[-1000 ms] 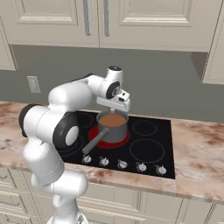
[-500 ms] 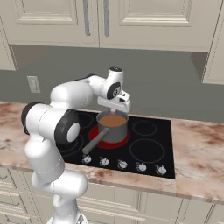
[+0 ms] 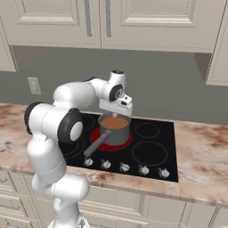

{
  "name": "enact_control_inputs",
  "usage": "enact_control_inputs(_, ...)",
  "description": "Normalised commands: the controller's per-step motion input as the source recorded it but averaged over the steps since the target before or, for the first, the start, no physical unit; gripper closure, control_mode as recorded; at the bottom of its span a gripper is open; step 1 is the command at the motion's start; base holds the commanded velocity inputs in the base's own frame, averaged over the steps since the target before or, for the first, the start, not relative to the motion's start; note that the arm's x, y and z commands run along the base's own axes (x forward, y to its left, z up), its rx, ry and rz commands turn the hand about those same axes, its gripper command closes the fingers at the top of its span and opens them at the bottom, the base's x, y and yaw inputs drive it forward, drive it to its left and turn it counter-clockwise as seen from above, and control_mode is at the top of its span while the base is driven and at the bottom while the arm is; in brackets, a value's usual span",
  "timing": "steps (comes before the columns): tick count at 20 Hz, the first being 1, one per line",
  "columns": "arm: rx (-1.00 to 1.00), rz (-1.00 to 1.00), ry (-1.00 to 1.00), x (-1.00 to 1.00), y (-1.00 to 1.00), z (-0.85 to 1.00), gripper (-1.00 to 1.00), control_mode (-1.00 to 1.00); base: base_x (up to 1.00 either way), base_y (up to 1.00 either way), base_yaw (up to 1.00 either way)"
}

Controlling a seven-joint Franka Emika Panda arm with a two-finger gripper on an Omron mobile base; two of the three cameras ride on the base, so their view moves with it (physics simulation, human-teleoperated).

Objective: Pick up the sugar cube(s) and place them in the saucepan with hot chocolate.

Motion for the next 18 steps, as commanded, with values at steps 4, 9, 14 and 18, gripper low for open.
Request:
enact_control_inputs(4, 0.00, 0.00, 0.12, 0.03, 0.00, 0.00, 1.00, -1.00, 0.00, 0.00, 0.00)
enact_control_inputs(9, -0.01, 0.00, 0.01, 0.10, 0.01, 0.00, 1.00, -1.00, 0.00, 0.00, 0.00)
enact_control_inputs(14, -0.01, 0.01, -0.01, 0.13, 0.02, -0.01, 1.00, -1.00, 0.00, 0.00, 0.00)
enact_control_inputs(18, 0.00, 0.02, 0.00, 0.00, 0.00, -0.12, 1.00, -1.00, 0.00, 0.00, 0.00)
